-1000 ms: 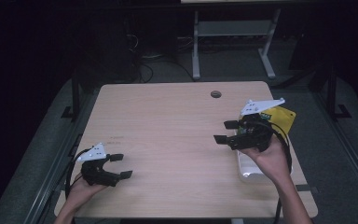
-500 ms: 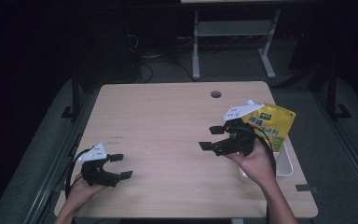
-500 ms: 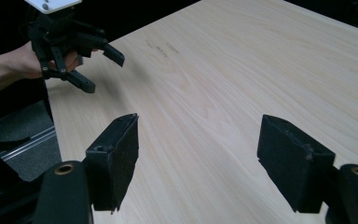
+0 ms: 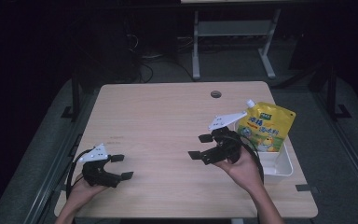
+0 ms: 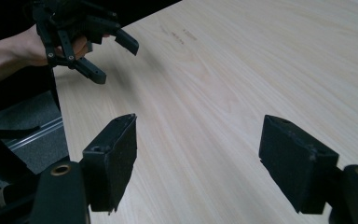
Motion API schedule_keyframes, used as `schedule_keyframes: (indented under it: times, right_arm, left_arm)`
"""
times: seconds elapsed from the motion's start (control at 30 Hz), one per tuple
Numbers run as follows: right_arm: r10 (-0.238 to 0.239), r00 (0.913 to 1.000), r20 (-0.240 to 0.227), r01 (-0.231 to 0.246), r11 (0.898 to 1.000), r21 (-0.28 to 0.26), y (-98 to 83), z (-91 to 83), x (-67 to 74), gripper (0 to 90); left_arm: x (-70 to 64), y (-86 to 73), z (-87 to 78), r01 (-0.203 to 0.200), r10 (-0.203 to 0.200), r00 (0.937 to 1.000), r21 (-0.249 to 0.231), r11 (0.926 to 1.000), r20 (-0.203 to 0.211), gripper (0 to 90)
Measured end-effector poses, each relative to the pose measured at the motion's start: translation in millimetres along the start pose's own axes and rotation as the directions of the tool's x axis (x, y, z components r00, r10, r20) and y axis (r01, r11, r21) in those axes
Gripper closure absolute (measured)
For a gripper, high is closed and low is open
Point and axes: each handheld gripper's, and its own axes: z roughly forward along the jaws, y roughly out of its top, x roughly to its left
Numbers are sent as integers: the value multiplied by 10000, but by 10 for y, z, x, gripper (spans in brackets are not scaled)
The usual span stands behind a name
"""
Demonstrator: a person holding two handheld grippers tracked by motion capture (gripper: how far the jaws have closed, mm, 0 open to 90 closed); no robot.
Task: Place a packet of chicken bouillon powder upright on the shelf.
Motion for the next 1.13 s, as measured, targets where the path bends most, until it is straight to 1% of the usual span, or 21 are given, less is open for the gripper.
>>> schedule_keyframes:
  times: [0.07,0.23,0.27,0.3,0.4,0.5,0.57,0.6,0.73,0.83,0.87,0.9,0.93,0.97,1.0,1.03,1.07,1.13]
  right_arm:
    - [5,9999,-131,-5,10000,21,-28,66,31,264]
    - [-140,9996,-227,145,9997,206,-92,190,99,263]
    - [-140,9996,-227,145,9997,206,-92,190,99,263]
    - [-167,9994,-292,175,9995,281,-121,244,117,262]
    - [-168,9993,-337,179,9993,328,-148,285,127,262]
    - [-92,9989,-456,113,9989,460,-205,360,143,261]
    - [-119,9988,-479,142,9988,474,-218,374,144,261]
    - [-62,9986,-517,89,9986,521,-258,416,156,260]
    - [57,9982,-590,-21,9981,609,-335,490,169,258]
    - [75,9986,-519,-40,9977,675,-374,528,177,255]
    - [150,9987,-480,-119,9979,642,-400,544,184,254]
    - [208,9992,-343,-184,9975,678,-470,589,198,249]
    - [208,9992,-343,-184,9975,678,-470,589,198,249]
    - [242,9994,-239,-226,9975,664,-546,622,209,246]
    - [225,9995,-213,-212,9978,626,-576,630,210,244]
    - [225,9995,-213,-212,9978,626,-576,630,210,244]
    - [319,9994,-103,-314,9983,481,-659,660,223,228]
    - [301,9995,-9,-300,9985,458,-701,700,236,213]
  left_arm:
    - [-1,0,2,-10,10,10000,0,10000,11,177]
    - [-3,-4,5,12,-13,10000,8,10000,28,177]
    - [-3,-4,5,12,-13,10000,8,10000,28,177]
    - [-5,-5,7,24,-24,10000,23,10000,37,177]
    - [-9,-6,15,-15,15,10000,47,10000,59,177]
    - [-32,-2,31,-51,51,10000,100,9999,67,177]
    - [-38,-1,39,-78,77,9999,125,9999,78,177]
    - [-49,-3,50,-101,99,9999,173,9998,107,178]
    - [-72,-11,83,-133,128,9998,246,9996,175,177]
    - [-89,-15,103,-137,133,9998,385,9992,121,178]
    - [-101,-20,114,-129,124,9999,423,9990,119,178]
    - [-123,-30,116,-129,126,9999,456,9989,82,178]
    - [-123,-30,116,-129,126,9999,456,9989,82,178]
    - [-147,-44,105,-80,79,10000,402,9992,41,178]
    - [-163,-53,98,5,-5,10000,299,9996,18,177]
    - [-163,-53,98,5,-5,10000,299,9996,18,178]
    - [-197,-73,90,94,-93,10000,165,9998,-14,178]
    - [-216,-81,86,57,-56,10000,172,9998,-68,178]
